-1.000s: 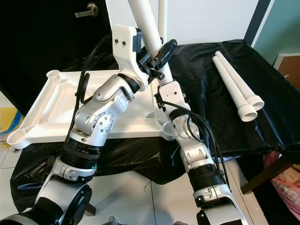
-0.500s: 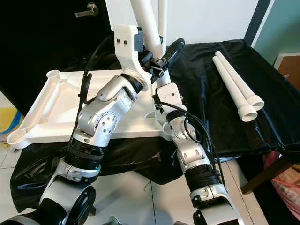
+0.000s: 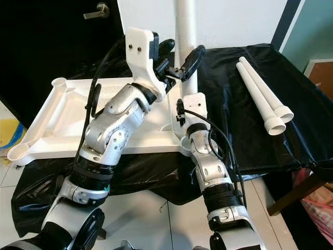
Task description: Building children table
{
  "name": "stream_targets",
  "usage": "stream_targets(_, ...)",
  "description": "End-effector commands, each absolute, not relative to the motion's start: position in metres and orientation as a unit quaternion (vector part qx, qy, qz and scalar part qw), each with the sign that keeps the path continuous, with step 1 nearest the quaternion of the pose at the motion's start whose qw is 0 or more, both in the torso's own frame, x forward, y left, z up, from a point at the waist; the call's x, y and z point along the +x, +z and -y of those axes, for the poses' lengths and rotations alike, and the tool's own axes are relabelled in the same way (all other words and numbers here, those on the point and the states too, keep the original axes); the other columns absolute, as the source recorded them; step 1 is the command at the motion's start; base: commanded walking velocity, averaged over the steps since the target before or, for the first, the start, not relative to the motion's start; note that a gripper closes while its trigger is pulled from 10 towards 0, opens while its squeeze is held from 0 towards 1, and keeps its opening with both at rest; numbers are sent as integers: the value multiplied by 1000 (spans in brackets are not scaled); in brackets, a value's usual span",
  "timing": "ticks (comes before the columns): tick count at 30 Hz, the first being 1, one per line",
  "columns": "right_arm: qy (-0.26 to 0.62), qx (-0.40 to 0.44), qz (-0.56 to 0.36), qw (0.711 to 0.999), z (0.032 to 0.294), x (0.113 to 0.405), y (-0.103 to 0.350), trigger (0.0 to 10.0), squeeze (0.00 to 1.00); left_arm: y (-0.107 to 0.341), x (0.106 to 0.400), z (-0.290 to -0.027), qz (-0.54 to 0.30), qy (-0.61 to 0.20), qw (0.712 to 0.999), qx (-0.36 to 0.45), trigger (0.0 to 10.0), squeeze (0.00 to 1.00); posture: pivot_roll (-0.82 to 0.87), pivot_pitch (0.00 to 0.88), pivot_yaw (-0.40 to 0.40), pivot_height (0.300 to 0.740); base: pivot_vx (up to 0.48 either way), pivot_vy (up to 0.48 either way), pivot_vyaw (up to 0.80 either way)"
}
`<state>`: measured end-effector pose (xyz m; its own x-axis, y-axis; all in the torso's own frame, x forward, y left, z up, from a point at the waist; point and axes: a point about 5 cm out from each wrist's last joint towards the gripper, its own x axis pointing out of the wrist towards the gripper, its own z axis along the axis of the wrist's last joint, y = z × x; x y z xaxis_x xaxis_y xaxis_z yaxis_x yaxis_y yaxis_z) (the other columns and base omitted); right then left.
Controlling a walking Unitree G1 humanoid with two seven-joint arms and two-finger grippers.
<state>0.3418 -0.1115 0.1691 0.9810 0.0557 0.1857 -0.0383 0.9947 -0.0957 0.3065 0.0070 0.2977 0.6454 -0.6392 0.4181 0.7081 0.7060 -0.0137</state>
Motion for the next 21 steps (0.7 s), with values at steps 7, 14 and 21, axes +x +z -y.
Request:
stream_targets(7,14,-31,88,996,115,340,166,10000,0,283,300,-10,196,-377,904,-48,10000,0,-84,6,23,740,0,0,0)
stream_targets(14,20,-22,85,996,116,332,158,10000,0,260,297,-21,178,-367,913,-24,10000,0,-88,10,21,740,0,0,0)
stream_targets(21,34,2,65,997,113,328,146,10000,0,239,295,-35,157,-349,924,-7,10000,0,-85,16,21,740,0,0,0)
